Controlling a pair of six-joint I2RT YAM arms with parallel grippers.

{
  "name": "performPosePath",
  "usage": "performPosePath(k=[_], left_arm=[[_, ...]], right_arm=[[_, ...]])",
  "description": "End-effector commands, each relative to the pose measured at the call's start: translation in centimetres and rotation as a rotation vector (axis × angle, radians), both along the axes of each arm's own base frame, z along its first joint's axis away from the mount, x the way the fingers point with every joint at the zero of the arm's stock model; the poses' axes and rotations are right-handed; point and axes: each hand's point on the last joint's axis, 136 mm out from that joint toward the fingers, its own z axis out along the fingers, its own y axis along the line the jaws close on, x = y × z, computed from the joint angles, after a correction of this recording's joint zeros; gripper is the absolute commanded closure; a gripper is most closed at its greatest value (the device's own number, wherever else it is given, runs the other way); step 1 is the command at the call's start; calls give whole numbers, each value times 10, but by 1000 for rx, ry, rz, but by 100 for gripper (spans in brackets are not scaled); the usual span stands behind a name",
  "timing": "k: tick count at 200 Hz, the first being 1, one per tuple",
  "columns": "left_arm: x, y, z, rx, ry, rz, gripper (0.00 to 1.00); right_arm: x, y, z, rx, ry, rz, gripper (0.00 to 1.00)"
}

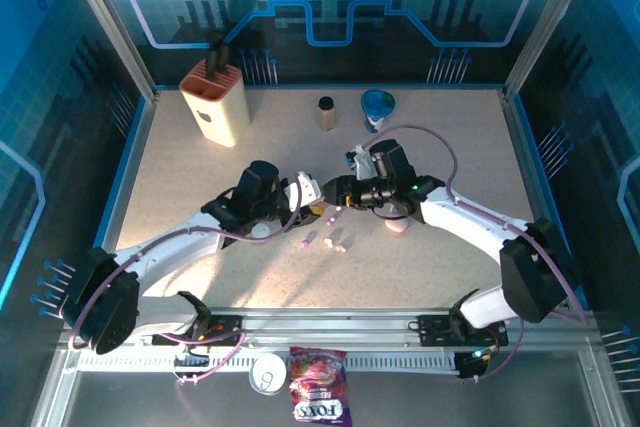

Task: Insert the wireless bluetooth earbuds into the charging case

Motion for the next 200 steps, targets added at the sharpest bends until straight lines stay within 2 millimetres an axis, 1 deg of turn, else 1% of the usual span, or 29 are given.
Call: performPosePath(k=[1,24,42,55,70,84,90,93,96,104,127,136,139,148,176,200], left_arm=[[-5,-5,12,-29,-57,-41,67],[-5,-3,8,-26,-61,-34,65],[-4,-2,9,-38,-72,-21,59],[-3,-1,10,-53,-87,-8,51],[-1,0,14,-91,-110,18,33],[1,1,24,-162,-143,53,21],[2,2,28,-201,-146,73,16],[3,2,31,-222,-153,83,14],[3,3,35,-247,-158,90,14],[1,3,43,-308,-164,101,11],[-12,2,67,-493,-176,82,12],[-16,2,74,-553,-176,73,13],[-17,2,75,-563,-171,68,13],[-22,1,80,-603,-171,49,13],[-29,-2,96,-701,-177,0,14],[-29,-3,114,-801,-208,-26,17]], right_arm=[[1,8,10,30,-8,14,60],[1,5,12,24,-18,0,75],[0,3,14,23,-22,-7,85],[-1,2,18,35,-28,-10,87],[-2,2,25,67,-34,-18,87],[-4,1,34,117,-27,-23,87],[-4,1,42,145,-31,-24,87],[-4,2,47,161,-34,-25,87],[-7,-1,42,164,-20,-29,87],[-9,-2,48,199,-13,-32,87],[-14,-7,71,306,3,-57,86],[-17,-10,77,342,24,-69,85],[-17,-9,84,367,12,-67,85],[-21,-11,93,412,18,-72,85],[-29,-14,115,526,37,-78,86],[-34,-17,131,612,51,-81,87]])
